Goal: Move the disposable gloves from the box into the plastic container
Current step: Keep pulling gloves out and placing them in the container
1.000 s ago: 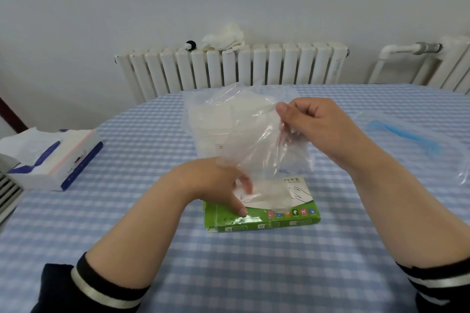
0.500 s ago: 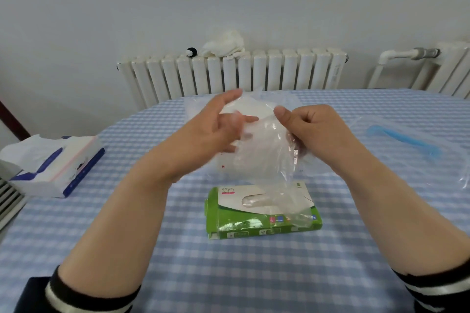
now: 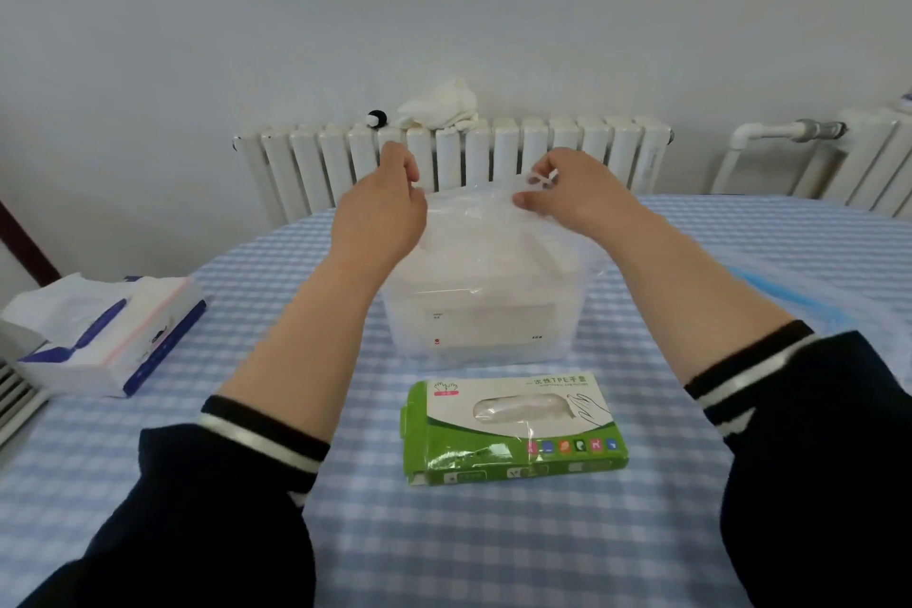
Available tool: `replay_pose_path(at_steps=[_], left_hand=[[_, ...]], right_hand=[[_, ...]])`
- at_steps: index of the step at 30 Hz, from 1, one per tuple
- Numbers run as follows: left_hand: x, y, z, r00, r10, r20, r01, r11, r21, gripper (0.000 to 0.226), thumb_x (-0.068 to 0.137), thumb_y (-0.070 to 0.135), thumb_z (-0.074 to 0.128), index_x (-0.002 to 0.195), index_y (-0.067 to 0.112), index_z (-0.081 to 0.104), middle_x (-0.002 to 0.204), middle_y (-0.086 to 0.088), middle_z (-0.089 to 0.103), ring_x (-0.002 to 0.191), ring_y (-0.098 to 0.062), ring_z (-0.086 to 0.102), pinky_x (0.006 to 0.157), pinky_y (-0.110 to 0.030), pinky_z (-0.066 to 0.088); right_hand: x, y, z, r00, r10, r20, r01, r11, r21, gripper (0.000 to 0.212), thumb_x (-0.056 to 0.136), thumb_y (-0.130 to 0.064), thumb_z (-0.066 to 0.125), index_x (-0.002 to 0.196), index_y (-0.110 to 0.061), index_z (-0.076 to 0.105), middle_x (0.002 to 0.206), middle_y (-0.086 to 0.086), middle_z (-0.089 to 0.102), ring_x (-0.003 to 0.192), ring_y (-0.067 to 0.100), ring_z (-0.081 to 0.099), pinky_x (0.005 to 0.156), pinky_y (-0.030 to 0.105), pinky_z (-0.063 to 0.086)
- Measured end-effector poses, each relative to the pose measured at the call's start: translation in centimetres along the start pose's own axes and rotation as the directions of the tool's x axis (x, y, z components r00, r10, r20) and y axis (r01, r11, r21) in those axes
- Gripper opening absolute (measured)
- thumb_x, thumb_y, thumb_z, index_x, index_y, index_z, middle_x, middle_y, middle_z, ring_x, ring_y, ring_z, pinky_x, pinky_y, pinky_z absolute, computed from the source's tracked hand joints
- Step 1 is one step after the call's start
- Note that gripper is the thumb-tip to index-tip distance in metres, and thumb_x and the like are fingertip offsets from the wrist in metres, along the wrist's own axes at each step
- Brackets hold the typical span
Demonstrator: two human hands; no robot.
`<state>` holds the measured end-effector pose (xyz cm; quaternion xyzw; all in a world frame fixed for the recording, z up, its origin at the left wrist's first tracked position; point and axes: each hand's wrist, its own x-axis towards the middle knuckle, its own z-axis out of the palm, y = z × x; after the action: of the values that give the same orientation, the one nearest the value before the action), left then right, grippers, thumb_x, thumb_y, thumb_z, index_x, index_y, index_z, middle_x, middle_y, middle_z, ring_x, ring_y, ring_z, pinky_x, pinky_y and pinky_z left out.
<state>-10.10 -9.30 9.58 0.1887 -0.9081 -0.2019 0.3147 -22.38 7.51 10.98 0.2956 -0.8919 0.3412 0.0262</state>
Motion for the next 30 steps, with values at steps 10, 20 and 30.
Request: replay_pose_path(at_steps=[10, 20, 30], left_hand=[[0.4, -1.6, -0.6, 0.979, 0.204, 0.027, -0.204, 0.950, 0.235, 0.016, 0.095, 0.018, 0.056, 0.109, 0.014, 0.060, 0.120, -0.006, 0.053, 0.109, -0.024, 0.048, 0.083, -0.026, 0.033], [0.5, 0.2, 1.4, 0.907, 0.067, 0.415, -0.310, 0.775, 0.551, 0.022, 0.092, 0.010, 0.053, 0.102, 0.021, 0.070, 0.104, 0.001, 0.066, 0.093, -0.021, 0.064, 0.067, -0.030, 0.047], [0.6, 1.6, 0.0, 0.869, 0.108, 0.482, -0.250, 0.938, 0.240, 0.025, 0.097, 0.044, 0.051, 0.092, 0.024, 0.064, 0.090, 0.009, 0.068, 0.083, -0.011, 0.060, 0.073, -0.030, 0.048]], right_hand=[[-0.4, -0.1, 0.7, 0.967, -0.241, -0.084, 0.213, 0.944, -0.254, 0.032, 0.092, -0.036, 0.061, 0.120, -0.021, 0.059, 0.120, 0.001, 0.053, 0.113, 0.021, 0.046, 0.091, 0.030, 0.036], [-0.7, -1.3, 0.7, 0.882, -0.165, 0.440, 0.237, 0.965, -0.112, 0.034, 0.084, -0.052, 0.067, 0.107, -0.028, 0.063, 0.097, -0.016, 0.056, 0.090, 0.001, 0.054, 0.069, 0.016, 0.038], [-0.1, -0.9, 2.0, 0.792, -0.075, 0.605, 0.264, 0.936, -0.230, 0.032, 0.086, -0.050, 0.065, 0.108, -0.029, 0.057, 0.107, -0.009, 0.060, 0.090, 0.011, 0.056, 0.075, 0.024, 0.041]])
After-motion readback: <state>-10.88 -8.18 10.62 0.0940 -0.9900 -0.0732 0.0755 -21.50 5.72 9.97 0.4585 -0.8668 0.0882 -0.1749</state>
